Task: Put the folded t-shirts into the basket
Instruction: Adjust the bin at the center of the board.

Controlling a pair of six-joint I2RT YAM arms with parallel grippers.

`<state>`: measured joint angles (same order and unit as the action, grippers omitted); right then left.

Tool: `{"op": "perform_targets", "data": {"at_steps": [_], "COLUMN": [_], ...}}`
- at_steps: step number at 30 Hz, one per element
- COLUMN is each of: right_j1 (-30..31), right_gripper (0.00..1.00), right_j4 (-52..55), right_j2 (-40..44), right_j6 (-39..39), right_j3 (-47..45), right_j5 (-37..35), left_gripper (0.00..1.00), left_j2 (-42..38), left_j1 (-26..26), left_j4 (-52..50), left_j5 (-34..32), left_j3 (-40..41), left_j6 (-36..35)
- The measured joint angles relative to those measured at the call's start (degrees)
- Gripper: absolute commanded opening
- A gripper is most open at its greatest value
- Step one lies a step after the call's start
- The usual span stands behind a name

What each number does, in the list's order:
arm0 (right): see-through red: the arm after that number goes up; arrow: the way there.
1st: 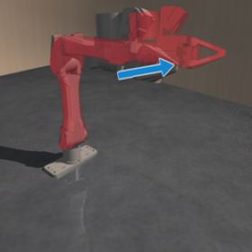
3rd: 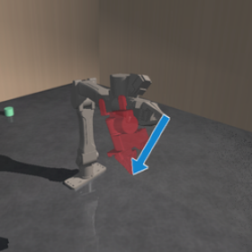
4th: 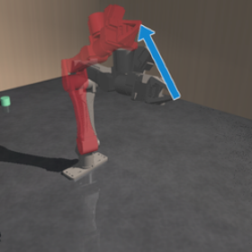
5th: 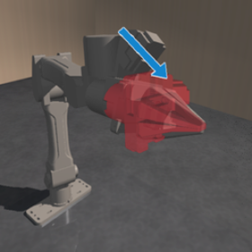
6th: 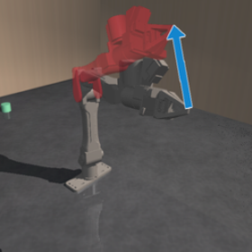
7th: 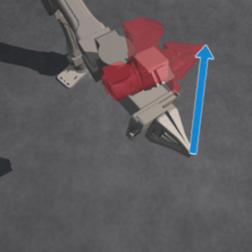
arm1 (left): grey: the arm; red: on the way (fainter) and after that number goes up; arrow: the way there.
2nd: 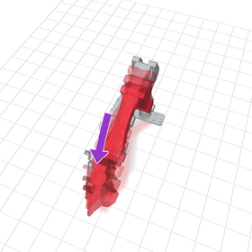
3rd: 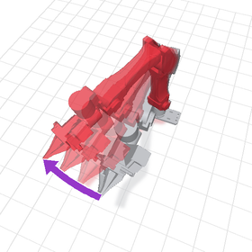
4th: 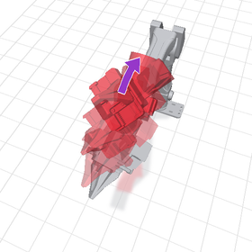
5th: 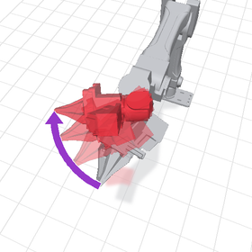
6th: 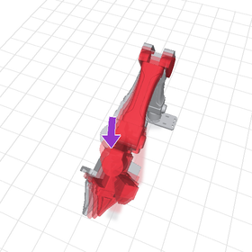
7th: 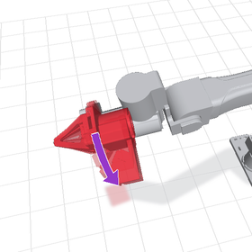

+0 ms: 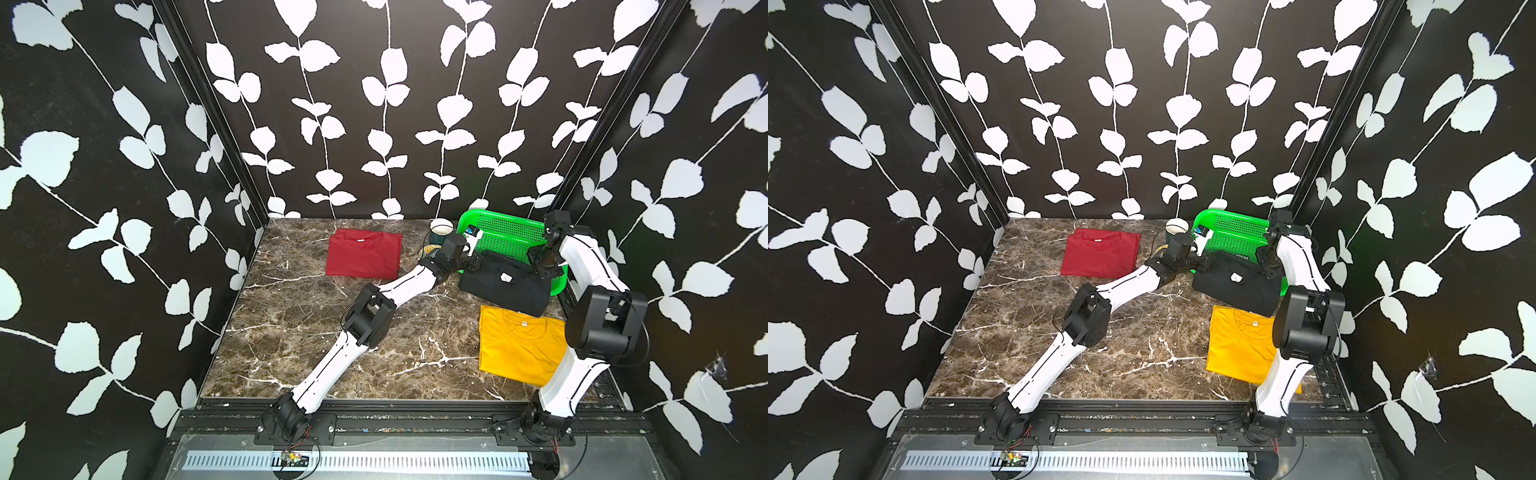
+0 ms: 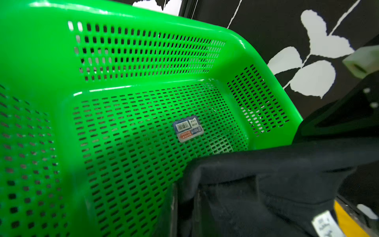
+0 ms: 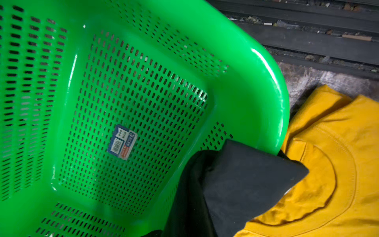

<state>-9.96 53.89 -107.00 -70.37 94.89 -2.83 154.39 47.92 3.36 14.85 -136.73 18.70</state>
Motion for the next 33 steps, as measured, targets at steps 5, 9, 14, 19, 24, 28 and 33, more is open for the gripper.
{"op": "perform_targets", "data": {"at_steps": [5, 9, 14, 19, 24, 28, 33], "right_j1": [-0.87, -1.29, -1.79, -2.16, -2.86, -2.97, -2.99], "right_gripper": [0.0, 0.0, 0.0, 0.0, 0.0, 0.0, 0.0], "right_j4": [0.46, 0.52, 1.44, 1.79, 1.9, 2.05, 2.58], "right_j2": [-0.07, 0.39, 2.56, 6.34, 9.99, 12.26, 16.44], "right_j6": [1.9, 2.95, 3.72, 4.17, 4.17, 4.17, 4.15], "right_j3": [-0.59, -2.21, -2.91, -3.8, -5.27, -6.47, -8.31], "right_j5": [1.14, 1.75, 2.64, 3.21, 3.91, 4.04, 4.76], "left_gripper": [0.0, 0.0, 0.0, 0.0, 0.0, 0.0, 0.0], "left_j2": [-1.62, -4.0, -7.15, -8.85, -9.25, -10.67, -13.25], "left_j1": [0.46, 1.2, 2.21, 3.5, 4.74, 5.7, 7.02], "left_j4": [-1.38, -2.05, -2.16, -2.23, -2.23, -2.36, -2.27], "left_j5": [1.22, 1.92, 2.64, 3.67, 4.68, 5.27, 5.81], "left_j3": [2.34, 6.32, 11.69, 13.51, 13.9, 16.04, 19.91], "left_j6": [2.4, 2.95, 3.23, 3.19, 3.19, 3.15, 2.6]}}
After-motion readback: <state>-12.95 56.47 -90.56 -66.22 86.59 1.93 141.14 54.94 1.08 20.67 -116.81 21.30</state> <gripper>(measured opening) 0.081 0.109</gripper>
